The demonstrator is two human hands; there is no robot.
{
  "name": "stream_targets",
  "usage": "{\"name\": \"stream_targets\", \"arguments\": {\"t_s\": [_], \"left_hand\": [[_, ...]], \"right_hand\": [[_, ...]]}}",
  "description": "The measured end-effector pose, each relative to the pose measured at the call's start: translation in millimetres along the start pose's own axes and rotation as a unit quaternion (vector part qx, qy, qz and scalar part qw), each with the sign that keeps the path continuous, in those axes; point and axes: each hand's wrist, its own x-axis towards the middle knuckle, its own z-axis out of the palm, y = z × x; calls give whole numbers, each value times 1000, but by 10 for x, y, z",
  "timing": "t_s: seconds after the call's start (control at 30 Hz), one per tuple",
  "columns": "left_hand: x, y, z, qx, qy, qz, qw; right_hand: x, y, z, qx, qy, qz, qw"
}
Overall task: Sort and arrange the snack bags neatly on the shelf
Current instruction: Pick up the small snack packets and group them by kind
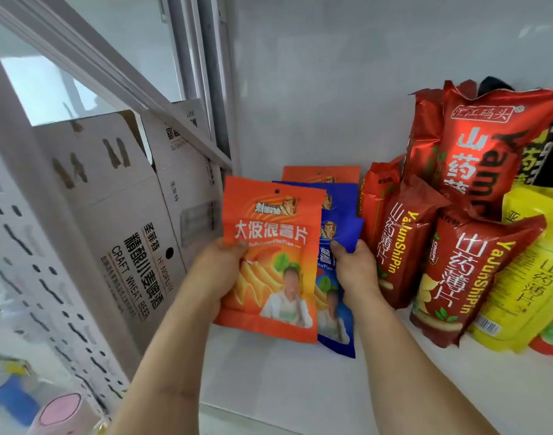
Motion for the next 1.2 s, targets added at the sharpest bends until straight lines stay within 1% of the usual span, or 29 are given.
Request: {"name": "stream_targets", "arguments": {"t_s": [0.07,0.13,0.27,0.3,0.4,0.43,0.47,0.57,0.67,0.8,0.93,1.03,1.13,1.17,1.2], "left_hand": [[-38,-178,212,94,13,17,995],[-75,-340,341,156,46,24,986],[-127,-461,424,185,106,41,976],[-120,-476,432,192,113,48,974],[-137,-489,450,205,114,59,970],[-149,-493,460,208,113,63,970],[-167,-493,466,212,110,69,969],[-198,-503,462,210,94,88,969],[-219,-508,417,168,65,91,979],[-266,-517,346,75,8,86,993],[-367,-538,217,17,-20,74,997],[-470,-537,73,-69,-31,60,995],[-583,-531,-25,-191,-48,-2,980],[-629,-538,-26,-212,-41,-7,976],[-689,-548,-15,-207,-31,8,978]], "right_hand": [[-4,-21,-3,14,-12,7,1000],[1,-50,-19,17,-29,22,999],[-69,-176,-71,35,-106,111,987],[-85,-202,-89,38,-130,117,984],[-197,-255,-133,25,-222,60,973],[-251,-275,-128,20,-243,45,969],[-279,-272,-119,18,-247,36,968],[-320,-254,-86,27,-223,18,974],[-349,-222,-70,18,-194,11,981],[-389,-190,-6,-8,-93,8,996],[-553,-195,-17,-39,-31,-17,999],[-777,-234,-154,-52,13,-36,998],[-1019,-292,-392,-59,42,-47,996],[-1100,-312,-483,-62,50,-46,996],[-1185,-331,-579,-67,56,-44,995]]}}
